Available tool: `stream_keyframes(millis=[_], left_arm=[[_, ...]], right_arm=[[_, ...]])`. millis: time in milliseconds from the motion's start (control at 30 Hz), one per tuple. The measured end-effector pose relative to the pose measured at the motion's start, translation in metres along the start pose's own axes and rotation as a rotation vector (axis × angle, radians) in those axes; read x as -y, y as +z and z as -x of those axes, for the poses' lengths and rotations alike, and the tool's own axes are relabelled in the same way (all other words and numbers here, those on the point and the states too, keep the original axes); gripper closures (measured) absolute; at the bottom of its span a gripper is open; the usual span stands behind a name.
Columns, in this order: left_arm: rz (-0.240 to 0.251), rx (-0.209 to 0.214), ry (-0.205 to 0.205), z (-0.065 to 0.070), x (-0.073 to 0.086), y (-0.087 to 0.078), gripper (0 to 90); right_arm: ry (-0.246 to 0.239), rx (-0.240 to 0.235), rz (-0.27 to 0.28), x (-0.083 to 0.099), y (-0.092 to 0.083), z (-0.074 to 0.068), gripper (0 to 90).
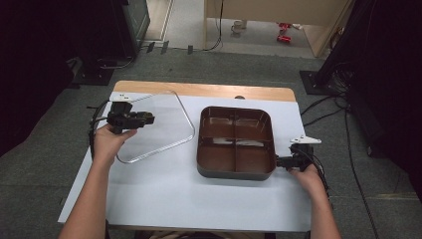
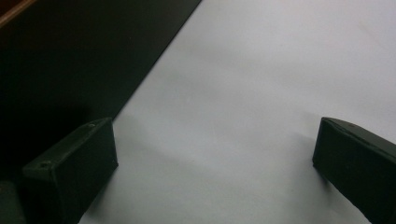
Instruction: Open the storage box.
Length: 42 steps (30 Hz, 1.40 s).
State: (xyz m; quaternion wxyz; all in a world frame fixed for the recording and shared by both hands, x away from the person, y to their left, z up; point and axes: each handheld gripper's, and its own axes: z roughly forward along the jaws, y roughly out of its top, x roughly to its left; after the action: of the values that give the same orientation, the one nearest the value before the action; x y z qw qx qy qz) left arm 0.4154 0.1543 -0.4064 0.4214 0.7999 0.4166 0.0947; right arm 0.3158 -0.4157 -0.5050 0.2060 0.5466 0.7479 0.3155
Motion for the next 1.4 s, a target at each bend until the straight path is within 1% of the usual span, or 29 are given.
stream_keyframes(millis=[100,200,267,333,400,500,667,700,767,867,1033,1100,1167,1267,1333,1400], left_arm=[[-0.02,-0.021,-0.017,-0.011,0.007,0.009,59.4],[-0.053,-0.036,-0.026,-0.018,0.011,0.017,59.4],[-0.068,-0.044,-0.033,-0.021,0.013,0.024,59.3],[-0.08,-0.051,-0.028,-0.022,0.014,0.031,59.3],[-0.088,-0.06,-0.009,-0.023,0.016,0.038,59.3],[-0.093,-0.075,-0.001,-0.026,0.019,0.045,59.3],[-0.116,-0.073,-0.03,-0.031,0.023,0.053,59.3],[-0.121,-0.072,-0.031,-0.033,0.024,0.054,59.3],[-0.128,-0.088,-0.023,-0.033,0.025,0.055,59.3],[-0.135,-0.094,-0.023,-0.033,0.028,0.057,59.2],[-0.126,-0.102,-0.04,-0.032,0.029,0.057,58.8],[-0.118,-0.092,-0.056,-0.033,0.03,0.057,57.7],[-0.12,-0.086,-0.058,-0.032,0.03,0.056,52.5],[-0.126,-0.097,-0.04,-0.029,0.029,0.055,46.4],[-0.123,-0.1,-0.036,-0.028,0.028,0.054,44.4],[-0.109,-0.089,-0.044,-0.027,0.026,0.05,43.4]], right_arm=[[0.0,0.0,0.0,0.0,0.0,0.0,0.0],[0.0,0.0,0.0,0.0,0.0,0.0,0.0],[0.0,0.0,0.0,0.0,0.0,0.0,0.0],[0.0,0.0,0.0,0.0,0.0,0.0,0.0],[0.0,0.0,0.0,0.0,0.0,0.0,0.0],[0.0,0.0,0.0,0.0,0.0,0.0,0.0],[0.0,0.001,0.0,0.0,0.0,0.0,0.0],[0.0,0.001,0.0,0.0,0.0,0.0,0.0],[0.0,0.001,0.0,0.0,0.0,0.0,0.0],[0.0,0.001,0.0,0.0,0.0,0.0,0.0],[0.0,0.001,0.0,0.0,0.0,0.0,0.0],[0.0,0.001,0.0,0.0,0.0,0.0,0.0],[0.0,0.001,0.0,0.0,0.0,0.0,0.0],[0.0,0.0,0.0,0.0,0.0,0.0,0.0],[0.0,0.0,0.0,0.0,0.0,0.0,0.0],[0.0,0.0,0.0,0.0,0.0,0.0,0.0]])
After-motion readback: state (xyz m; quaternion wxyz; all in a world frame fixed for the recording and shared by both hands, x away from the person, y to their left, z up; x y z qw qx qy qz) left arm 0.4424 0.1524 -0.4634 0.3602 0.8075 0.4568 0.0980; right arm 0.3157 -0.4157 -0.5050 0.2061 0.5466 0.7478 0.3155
